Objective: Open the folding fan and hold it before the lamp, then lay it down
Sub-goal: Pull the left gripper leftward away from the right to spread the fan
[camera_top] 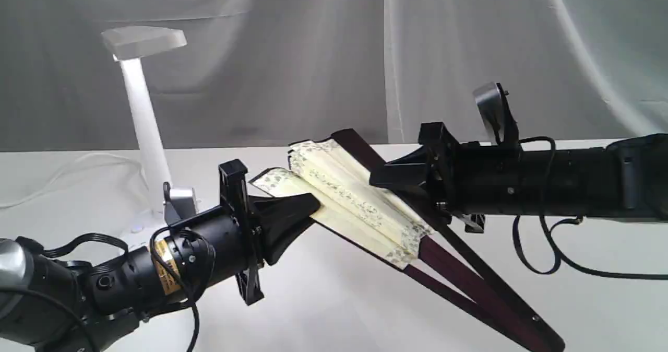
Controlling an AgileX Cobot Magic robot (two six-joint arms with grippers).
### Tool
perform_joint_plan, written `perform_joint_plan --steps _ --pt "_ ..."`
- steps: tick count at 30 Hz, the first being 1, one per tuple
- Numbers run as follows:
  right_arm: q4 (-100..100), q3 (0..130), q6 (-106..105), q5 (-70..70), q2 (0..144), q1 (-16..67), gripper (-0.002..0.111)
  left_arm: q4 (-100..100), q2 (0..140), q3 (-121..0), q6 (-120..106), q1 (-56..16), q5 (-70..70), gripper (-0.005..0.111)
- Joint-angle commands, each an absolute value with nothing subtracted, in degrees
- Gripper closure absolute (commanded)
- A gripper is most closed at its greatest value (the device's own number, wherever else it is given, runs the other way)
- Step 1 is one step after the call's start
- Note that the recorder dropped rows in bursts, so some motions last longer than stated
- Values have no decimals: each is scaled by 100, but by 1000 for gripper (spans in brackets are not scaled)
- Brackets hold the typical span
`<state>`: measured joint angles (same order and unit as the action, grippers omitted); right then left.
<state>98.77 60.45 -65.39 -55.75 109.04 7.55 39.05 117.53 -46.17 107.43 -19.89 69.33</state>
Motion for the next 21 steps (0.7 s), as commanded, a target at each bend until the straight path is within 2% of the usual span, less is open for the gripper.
perform_joint_plan --steps 1,5,10,12,21 --pt "9995 6080 -6595 -5622 10834 739 77 4087 11728 -4628 10774 -1998 6996 107" --pt "9995 6080 -6595 -5620 10834 739 85 4124 11728 -4628 10749 -1998 6996 107" --pt "9995 6080 -6637 -5610 10834 726 104 4342 11728 -4628 10746 -1931 6996 107" --pt "9995 6080 -6717 -5610 10834 713 108 4410 11728 -4628 10723 -1814 6996 107" --pt "9995 6080 -6764 -5190 10834 713 108 4535 11728 -4628 10644 -1688 6996 107"
